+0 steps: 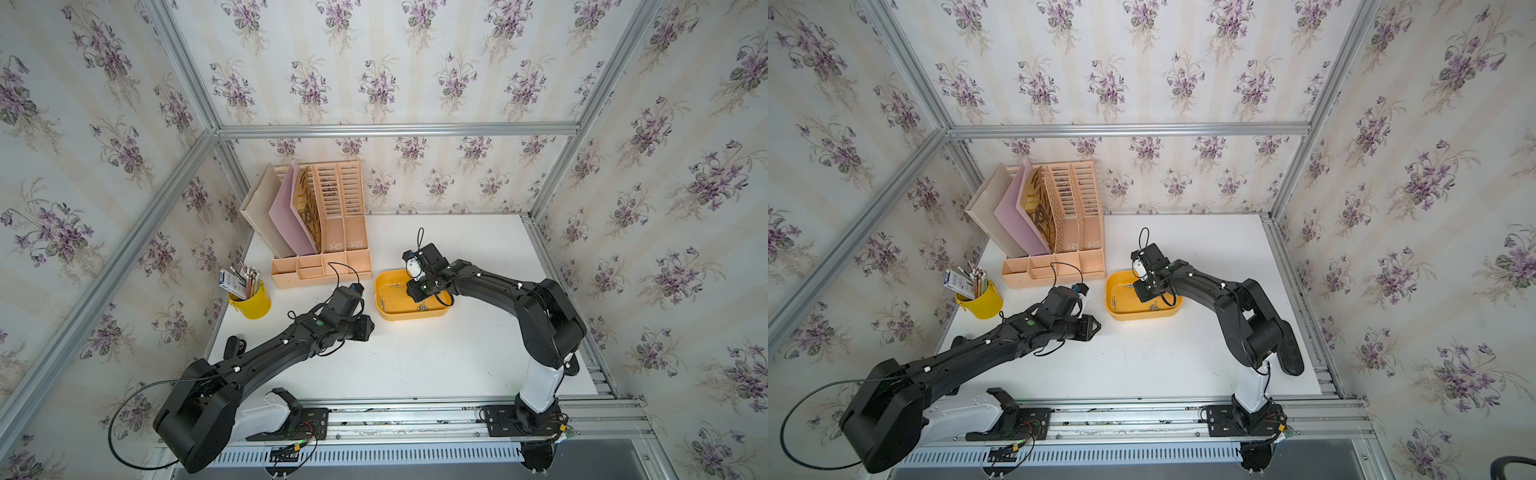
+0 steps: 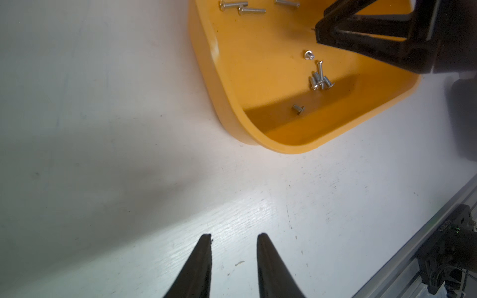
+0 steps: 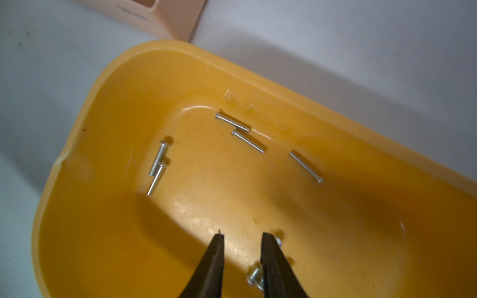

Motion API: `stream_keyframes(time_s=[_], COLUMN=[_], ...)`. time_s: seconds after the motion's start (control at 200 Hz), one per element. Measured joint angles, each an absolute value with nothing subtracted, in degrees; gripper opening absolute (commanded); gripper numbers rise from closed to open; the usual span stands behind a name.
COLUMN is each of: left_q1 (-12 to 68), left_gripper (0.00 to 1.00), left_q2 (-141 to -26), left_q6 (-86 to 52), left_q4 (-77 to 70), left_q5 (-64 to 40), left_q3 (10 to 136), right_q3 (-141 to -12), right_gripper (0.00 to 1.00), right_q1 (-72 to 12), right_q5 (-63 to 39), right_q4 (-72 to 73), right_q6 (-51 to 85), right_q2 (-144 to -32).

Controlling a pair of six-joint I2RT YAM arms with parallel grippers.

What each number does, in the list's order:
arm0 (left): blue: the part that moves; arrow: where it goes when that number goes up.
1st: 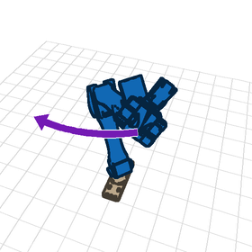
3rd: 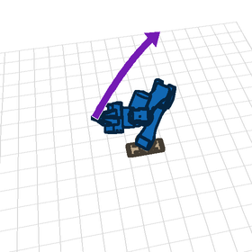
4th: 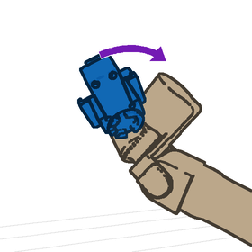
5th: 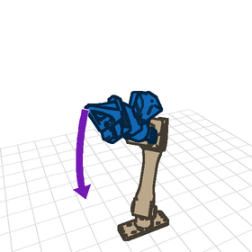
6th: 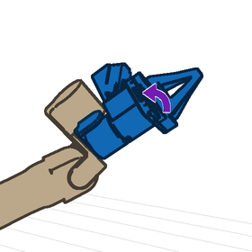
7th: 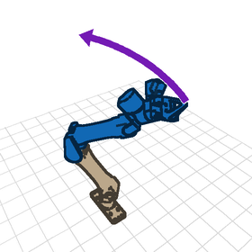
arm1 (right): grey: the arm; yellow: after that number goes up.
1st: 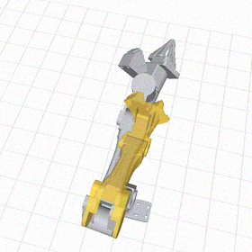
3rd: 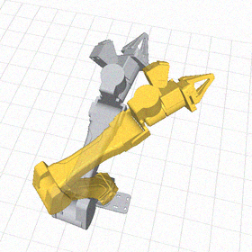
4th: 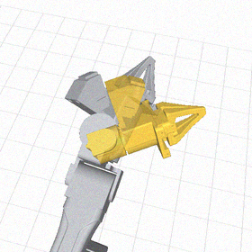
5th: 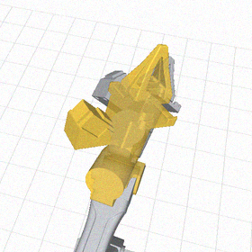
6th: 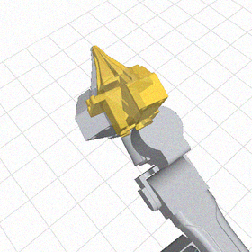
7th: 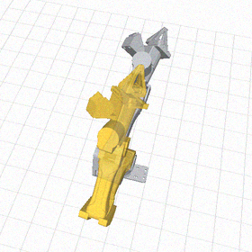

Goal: Put the screws on the desktop into the storage box
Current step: Place the screw in the storage box, then reset both arms

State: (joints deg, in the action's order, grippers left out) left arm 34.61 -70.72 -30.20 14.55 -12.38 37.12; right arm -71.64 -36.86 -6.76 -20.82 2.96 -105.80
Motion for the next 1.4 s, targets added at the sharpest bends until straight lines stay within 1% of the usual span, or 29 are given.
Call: stream_keyframes(time_s=[0.03, 0.055, 0.07, 0.075, 0.09, 0.1, 0.105, 0.115, 0.13, 0.18, 0.225, 0.335, 0.41, 0.539, 0.629, 0.754, 0.844, 0.974, 1.119, 1.184, 1.399], left_q1=[34.41, 34.11, 33.91, 33.82, 33.43, 33.23, 33.12, 32.75, 32.34, 30.68, 29.26, 25.61, 22.57, 15.64, 11.75, 7.86, 5.32, 3.88, 2.72, 2.72, 1.48], left_gripper=[0.48, 0.53, 0.54, 0.58, 0.65, 0.68, 0.69, 0.73, 0.78, 0.92, 1.00, 0.99, 0.99, 0.99, 1.00, 0.99, 1.00, 1.00, 1.00, 0.99, 0.99], left_q2=[-71.00, -71.24, -71.33, -71.35, -71.42, -71.44, -71.44, -71.44, -71.44, -71.05, -70.26, -68.69, -68.82, -70.43, -72.03, -75.11, -75.81, -76.64, -83.13, -84.95, -85.80], left_q6=[-29.87, -29.47, -29.26, -29.21, -28.84, -28.71, -28.67, -28.47, -28.18, -27.00, -25.67, -20.67, -16.21, -7.79, -2.61, 0.71, 1.13, 2.83, 3.57, 3.68, 3.86], left_q4=[14.76, 14.96, 15.18, 15.20, 15.49, 15.66, 15.73, 15.86, 16.25, 17.10, 17.74, 16.93, 13.76, 3.44, -3.97, -12.78, -19.22, -27.97, -37.63, -38.09, -39.79], left_q5=[-12.38, -12.40, -12.45, -12.45, -12.43, -12.45, -12.45, -12.38, -12.38, -12.08, -10.68, -3.90, 1.37, 8.12, 9.52, 8.69, 8.47, 5.19, 3.62, 2.48, 1.28], left_q3=[37.78, 38.46, 38.85, 38.96, 39.53, 39.81, 39.97, 40.45, 40.99, 43.13, 45.23, 49.60, 49.58, 42.39, 36.27, 30.85, 27.00, 24.36, 22.74, 22.74, 25.04], right_q3=[-71.61, -71.53, -71.44, -71.42, -71.20, -71.09, -71.00, -70.85, -70.50, -69.58, -69.28, -69.01, -67.44, -59.86, -49.95, -37.85, -33.26, -25.34, -20.23, -18.98, -13.08], right_gripper=[0.42, 0.50, 0.55, 0.56, 0.66, 0.87, 0.93, 0.98, 1.00, 1.00, 1.00, 1.00, 1.00, 1.00, 1.00, 1.00, 1.00, 1.00, 0.99, 1.00, 1.00], right_q1=[-36.77, -36.62, -36.51, -36.47, -36.27, -36.16, -36.12, -35.92, -35.62, -34.22, -32.51, -26.46, -21.32, -11.05, -5.82, -4.64, -4.10, -3.70, -2.92, -2.39, -2.09], right_q5=[-6.68, -6.66, -6.66, -6.66, -6.66, -6.66, -6.66, -6.68, -6.68, -7.05, -7.14, -7.20, -8.29, -10.59, -10.94, -9.56, -8.27, -6.17, -3.86, -2.74, -0.73], right_q4=[-20.73, -20.67, -20.62, -20.62, -20.47, -20.40, -20.38, -20.36, -20.14, -19.57, -18.83, -15.16, -12.19, -4.49, 4.01, 14.31, 21.76, 35.11, 46.98, 51.55, 65.01], right_q6=[2.94, 2.94, 2.94, 2.94, 2.98, 2.98, 2.96, 2.94, 3.05, 2.96, 2.98, 2.79, 2.85, 2.50, -0.12, -3.99, -4.69, -4.43, -2.94, -2.52, -1.04], right_q2=[-105.65, -105.34, -105.19, -105.10, -104.66, -104.47, -104.36, -103.94, -103.24, -100.47, -98.00, -92.51, -89.19, -84.03, -80.47, -78.46, -80.23, -83.42, -85.25, -85.78, -87.64])
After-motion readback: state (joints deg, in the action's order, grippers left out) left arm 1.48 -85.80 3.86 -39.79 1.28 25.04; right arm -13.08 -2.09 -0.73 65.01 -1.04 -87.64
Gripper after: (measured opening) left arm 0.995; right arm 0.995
